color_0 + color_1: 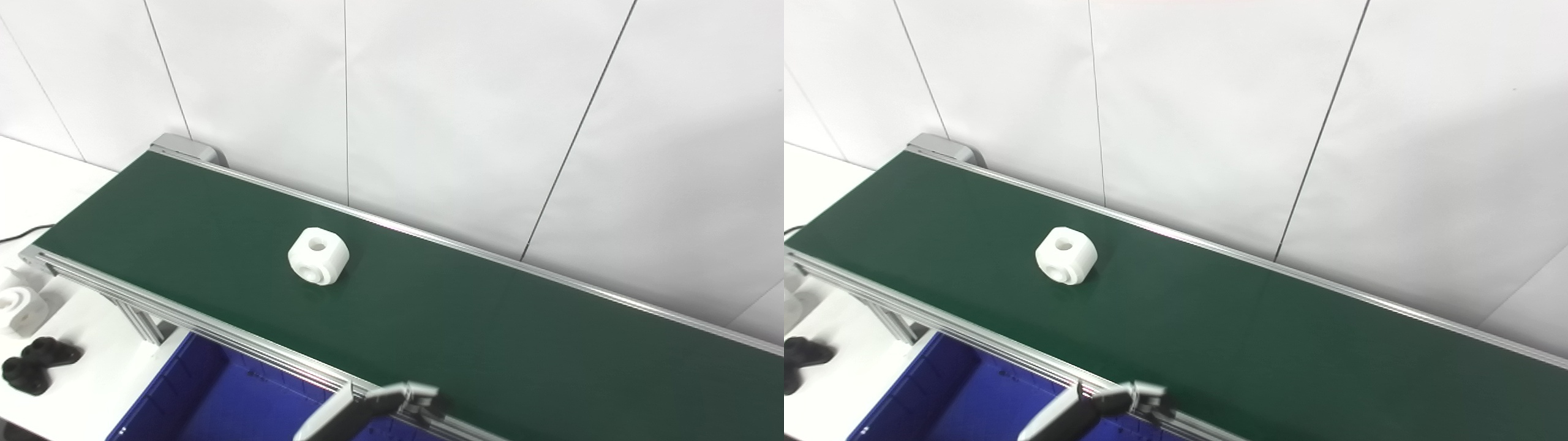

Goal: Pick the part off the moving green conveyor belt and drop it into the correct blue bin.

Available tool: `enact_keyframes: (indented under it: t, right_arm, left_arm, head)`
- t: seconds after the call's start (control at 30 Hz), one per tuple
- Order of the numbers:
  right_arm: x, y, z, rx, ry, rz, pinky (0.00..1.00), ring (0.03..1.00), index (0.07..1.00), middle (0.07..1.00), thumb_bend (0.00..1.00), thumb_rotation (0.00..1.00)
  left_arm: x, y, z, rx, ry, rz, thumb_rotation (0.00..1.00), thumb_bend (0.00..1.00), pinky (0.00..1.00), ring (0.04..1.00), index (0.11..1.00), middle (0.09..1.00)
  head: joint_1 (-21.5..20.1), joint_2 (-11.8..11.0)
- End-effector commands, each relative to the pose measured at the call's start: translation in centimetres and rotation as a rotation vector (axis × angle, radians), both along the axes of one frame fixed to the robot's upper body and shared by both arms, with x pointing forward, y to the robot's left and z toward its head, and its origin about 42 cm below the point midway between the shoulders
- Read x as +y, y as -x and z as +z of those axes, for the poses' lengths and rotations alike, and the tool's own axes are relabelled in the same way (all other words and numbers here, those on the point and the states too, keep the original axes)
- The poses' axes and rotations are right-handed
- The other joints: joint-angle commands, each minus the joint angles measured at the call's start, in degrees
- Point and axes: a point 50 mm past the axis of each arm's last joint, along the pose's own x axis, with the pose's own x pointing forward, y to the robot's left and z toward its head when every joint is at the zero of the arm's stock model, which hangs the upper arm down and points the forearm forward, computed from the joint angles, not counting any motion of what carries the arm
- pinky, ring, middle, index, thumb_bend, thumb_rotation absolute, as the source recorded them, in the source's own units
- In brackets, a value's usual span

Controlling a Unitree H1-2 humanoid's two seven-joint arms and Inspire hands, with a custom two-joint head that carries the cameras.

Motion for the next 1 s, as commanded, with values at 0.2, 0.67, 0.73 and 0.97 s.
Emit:
enact_keyframes:
  t: [0.2,0.67,0.73,0.97]
  right_arm:
    - [1.2,-0.4,1.1,-0.086,-0.042,0.005,0.75,0.834,0.923,0.880,0.78,0.27]
    - [1.8,-1.2,1.7,-0.098,-0.064,0.007,0.71,0.799,0.885,0.851,0.82,0.28]
    - [1.9,-1.4,1.9,-0.109,-0.059,0.010,0.73,0.804,0.891,0.855,0.83,0.31]
    - [1.9,-1.7,2.7,-0.120,-0.067,0.007,0.74,0.825,0.901,0.872,0.84,0.34]
  left_arm:
    - [0.5,-4.9,2.2,-0.151,-0.002,-0.012,0.16,0.92,0.69,0.778,0.784,0.822]
    - [2.2,-12.1,3.3,-0.223,-0.103,0.011,0.25,0.83,0.76,0.865,0.864,0.897]
    - [2.5,-13.4,3.7,-0.244,-0.140,0.020,0.27,0.81,0.79,0.876,0.875,0.907]
    - [3.1,-17.7,6.4,-0.278,-0.313,0.082,0.25,0.80,0.79,0.880,0.900,0.924]
  head:
    - [-8.2,2.5]
    - [-13.9,7.5]
    - [-14.4,8.6]
    - [-15.0,12.5]
